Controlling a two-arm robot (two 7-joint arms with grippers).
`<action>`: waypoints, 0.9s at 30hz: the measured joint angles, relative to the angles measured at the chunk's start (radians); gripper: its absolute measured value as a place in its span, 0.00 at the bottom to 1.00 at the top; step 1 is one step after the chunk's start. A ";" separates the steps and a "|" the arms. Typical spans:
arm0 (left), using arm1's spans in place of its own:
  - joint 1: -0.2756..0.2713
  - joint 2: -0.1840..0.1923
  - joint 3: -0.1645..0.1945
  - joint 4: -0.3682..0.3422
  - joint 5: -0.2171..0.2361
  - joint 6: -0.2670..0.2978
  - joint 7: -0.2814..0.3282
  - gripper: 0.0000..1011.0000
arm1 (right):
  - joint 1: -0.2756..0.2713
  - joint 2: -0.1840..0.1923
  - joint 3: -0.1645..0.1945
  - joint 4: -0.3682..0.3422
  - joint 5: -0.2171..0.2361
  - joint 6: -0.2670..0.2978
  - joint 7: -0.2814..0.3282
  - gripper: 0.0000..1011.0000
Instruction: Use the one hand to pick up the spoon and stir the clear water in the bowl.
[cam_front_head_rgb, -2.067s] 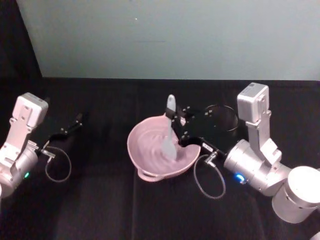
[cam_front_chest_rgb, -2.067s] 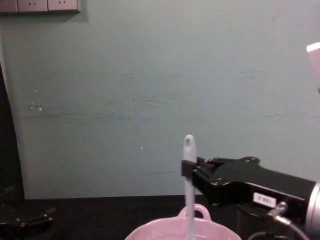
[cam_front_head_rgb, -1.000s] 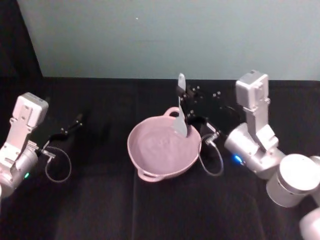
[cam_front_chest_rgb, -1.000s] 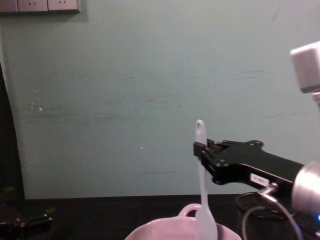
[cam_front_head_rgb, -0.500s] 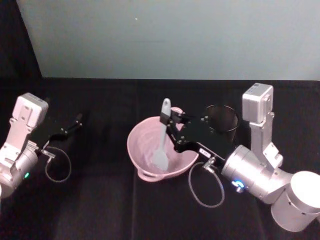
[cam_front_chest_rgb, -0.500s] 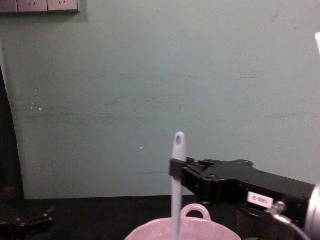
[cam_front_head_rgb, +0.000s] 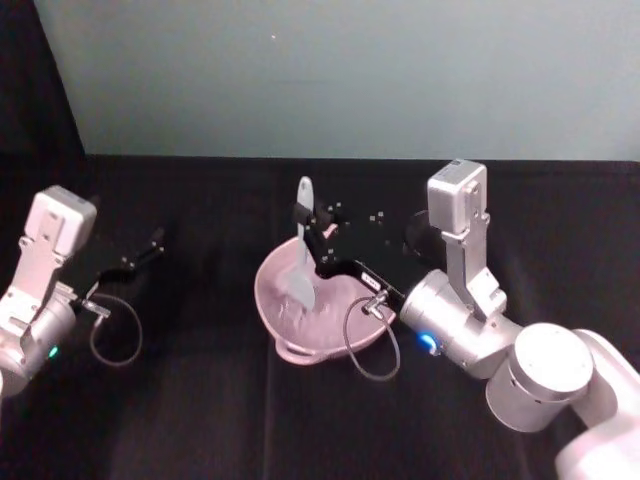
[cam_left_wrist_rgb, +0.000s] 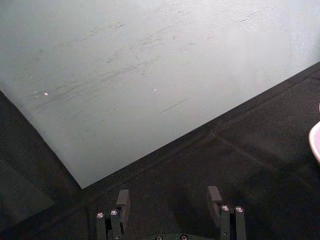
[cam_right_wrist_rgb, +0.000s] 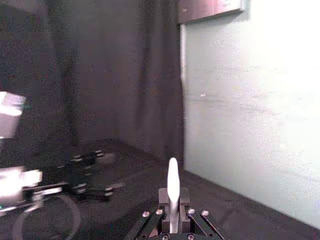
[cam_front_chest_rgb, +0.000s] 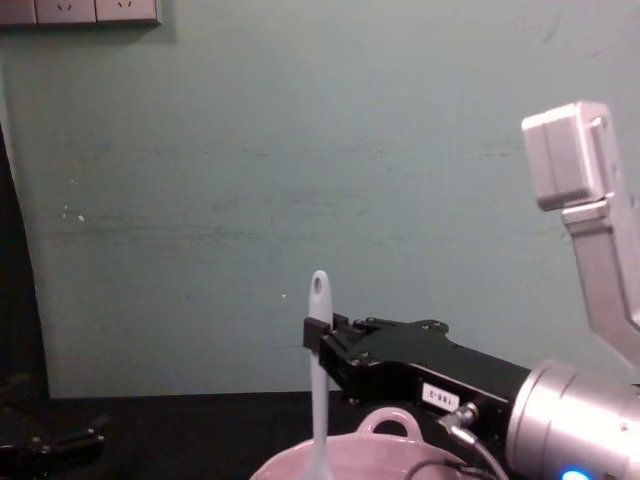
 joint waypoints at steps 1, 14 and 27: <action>0.000 0.000 0.000 0.000 0.000 0.000 0.000 1.00 | 0.014 -0.010 0.005 0.029 -0.017 -0.022 -0.014 0.11; 0.000 0.000 0.000 0.000 0.000 0.000 0.000 1.00 | -0.018 0.049 0.097 -0.040 -0.059 0.008 -0.052 0.11; 0.000 0.000 0.000 0.000 0.000 0.000 0.000 1.00 | -0.120 0.123 0.078 -0.194 0.062 0.139 0.058 0.11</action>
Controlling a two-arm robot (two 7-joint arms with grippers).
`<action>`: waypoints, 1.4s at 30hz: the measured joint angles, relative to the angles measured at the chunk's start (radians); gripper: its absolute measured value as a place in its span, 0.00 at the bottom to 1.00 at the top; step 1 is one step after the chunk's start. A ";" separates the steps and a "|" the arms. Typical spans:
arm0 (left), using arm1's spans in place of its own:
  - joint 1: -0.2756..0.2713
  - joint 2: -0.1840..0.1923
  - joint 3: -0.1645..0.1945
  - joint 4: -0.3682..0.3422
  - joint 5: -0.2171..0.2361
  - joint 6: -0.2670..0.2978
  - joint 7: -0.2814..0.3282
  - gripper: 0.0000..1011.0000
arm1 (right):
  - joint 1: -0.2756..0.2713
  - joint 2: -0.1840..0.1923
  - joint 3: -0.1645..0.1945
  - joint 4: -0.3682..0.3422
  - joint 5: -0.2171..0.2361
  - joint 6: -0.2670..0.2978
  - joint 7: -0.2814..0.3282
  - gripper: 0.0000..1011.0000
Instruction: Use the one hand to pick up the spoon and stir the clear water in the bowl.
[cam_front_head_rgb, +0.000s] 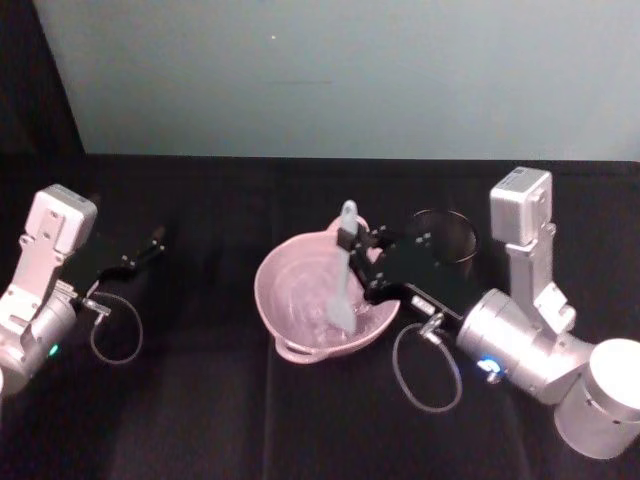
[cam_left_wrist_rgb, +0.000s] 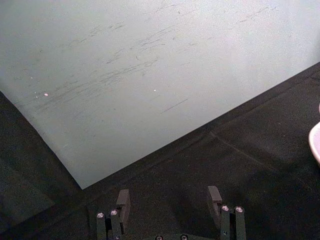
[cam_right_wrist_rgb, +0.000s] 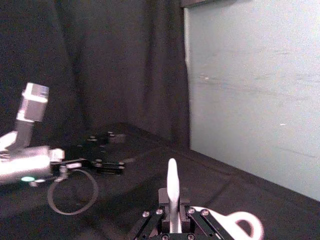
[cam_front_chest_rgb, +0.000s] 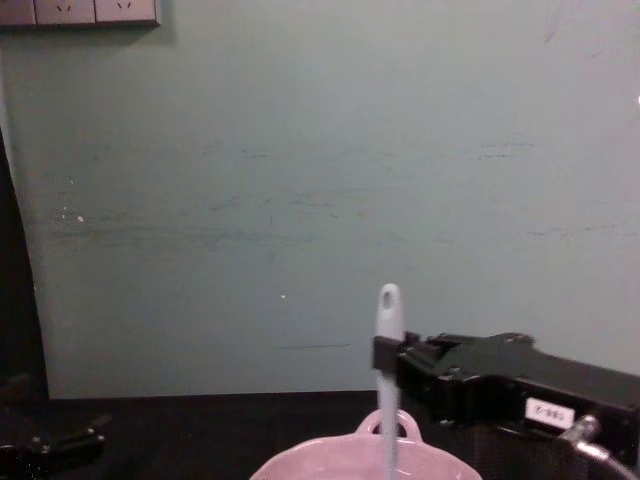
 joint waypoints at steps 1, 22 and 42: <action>0.000 0.000 0.000 0.000 0.000 0.000 0.000 1.00 | 0.001 -0.002 -0.007 0.000 0.003 0.001 0.002 0.11; 0.000 0.000 0.000 0.000 0.000 0.000 0.000 1.00 | 0.144 -0.105 -0.032 0.228 -0.096 -0.157 -0.088 0.11; 0.000 0.000 0.000 0.000 0.000 0.000 0.000 1.00 | 0.010 0.007 -0.022 0.009 0.017 -0.029 0.016 0.11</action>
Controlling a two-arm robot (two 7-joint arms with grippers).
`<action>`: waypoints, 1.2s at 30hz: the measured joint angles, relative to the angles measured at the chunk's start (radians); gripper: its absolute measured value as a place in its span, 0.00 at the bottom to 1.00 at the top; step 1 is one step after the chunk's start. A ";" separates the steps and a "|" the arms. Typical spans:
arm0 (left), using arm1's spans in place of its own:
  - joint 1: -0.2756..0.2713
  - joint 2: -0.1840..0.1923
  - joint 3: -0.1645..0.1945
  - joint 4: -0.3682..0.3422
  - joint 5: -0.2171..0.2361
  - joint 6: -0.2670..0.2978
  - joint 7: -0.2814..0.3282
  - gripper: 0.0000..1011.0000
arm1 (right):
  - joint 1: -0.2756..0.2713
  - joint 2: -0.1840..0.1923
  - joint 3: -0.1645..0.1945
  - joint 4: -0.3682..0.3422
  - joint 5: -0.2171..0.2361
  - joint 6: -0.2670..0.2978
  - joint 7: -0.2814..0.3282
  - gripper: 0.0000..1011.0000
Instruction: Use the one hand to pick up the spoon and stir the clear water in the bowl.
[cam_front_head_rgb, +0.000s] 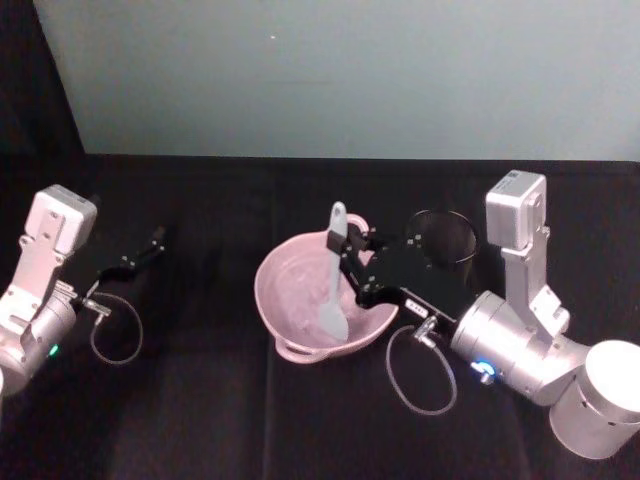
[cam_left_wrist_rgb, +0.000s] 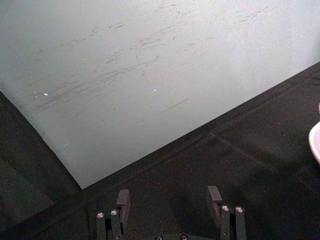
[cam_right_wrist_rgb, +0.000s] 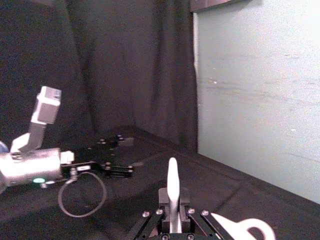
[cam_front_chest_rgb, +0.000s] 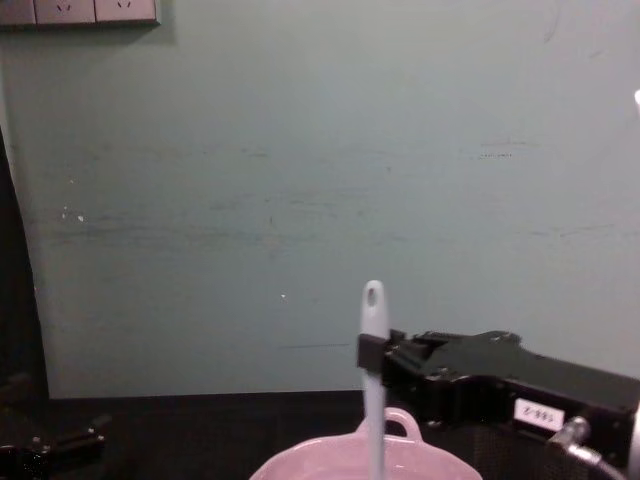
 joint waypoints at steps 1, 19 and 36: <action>0.000 0.000 0.000 0.000 0.000 0.000 0.000 1.00 | 0.000 -0.002 -0.005 0.000 0.003 -0.001 0.002 0.11; 0.000 0.000 0.000 0.000 0.000 0.000 0.000 1.00 | 0.167 -0.149 -0.046 0.277 -0.069 -0.163 -0.068 0.11; 0.000 0.000 0.000 0.000 0.000 0.000 0.000 1.00 | 0.089 -0.053 0.042 0.162 -0.051 -0.117 -0.037 0.11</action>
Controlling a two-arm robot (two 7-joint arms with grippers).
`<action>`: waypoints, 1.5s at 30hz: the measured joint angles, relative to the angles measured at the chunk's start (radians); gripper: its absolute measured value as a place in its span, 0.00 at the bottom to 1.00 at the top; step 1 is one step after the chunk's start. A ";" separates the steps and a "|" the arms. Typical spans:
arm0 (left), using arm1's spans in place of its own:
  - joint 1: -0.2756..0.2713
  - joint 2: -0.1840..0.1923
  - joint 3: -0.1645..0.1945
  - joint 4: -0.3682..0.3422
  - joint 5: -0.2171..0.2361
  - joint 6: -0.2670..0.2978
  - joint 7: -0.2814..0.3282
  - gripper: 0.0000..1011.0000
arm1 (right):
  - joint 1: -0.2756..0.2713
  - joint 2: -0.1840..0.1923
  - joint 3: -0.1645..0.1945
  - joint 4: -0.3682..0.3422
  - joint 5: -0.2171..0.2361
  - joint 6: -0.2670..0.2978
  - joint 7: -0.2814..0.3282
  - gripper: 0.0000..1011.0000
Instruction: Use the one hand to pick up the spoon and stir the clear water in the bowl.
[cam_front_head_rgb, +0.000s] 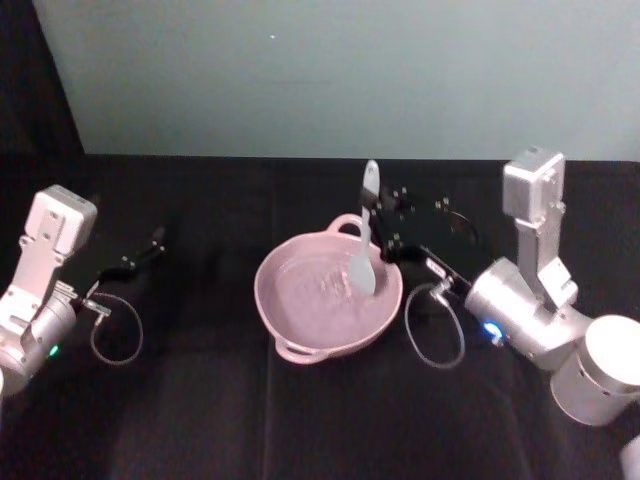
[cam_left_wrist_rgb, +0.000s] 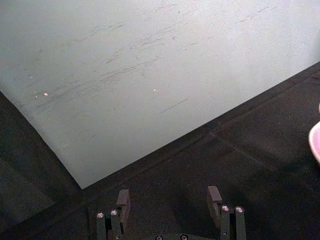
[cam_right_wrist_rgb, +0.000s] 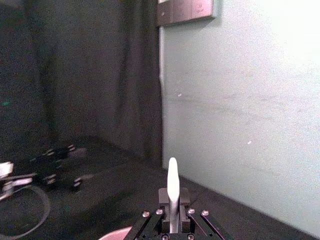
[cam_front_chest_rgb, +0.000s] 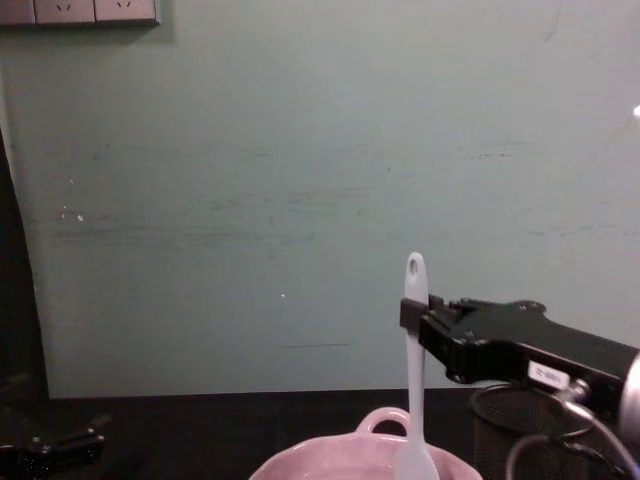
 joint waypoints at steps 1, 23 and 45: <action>0.000 0.000 0.000 0.000 0.000 0.000 0.000 1.00 | -0.018 0.013 0.000 -0.025 0.011 0.017 0.010 0.11; 0.000 0.000 0.000 0.000 0.000 0.000 0.000 1.00 | 0.008 -0.029 -0.110 -0.024 0.050 0.025 0.027 0.11; 0.000 0.000 0.000 0.000 0.000 0.000 0.000 1.00 | 0.023 -0.021 -0.020 0.043 -0.095 -0.044 -0.074 0.11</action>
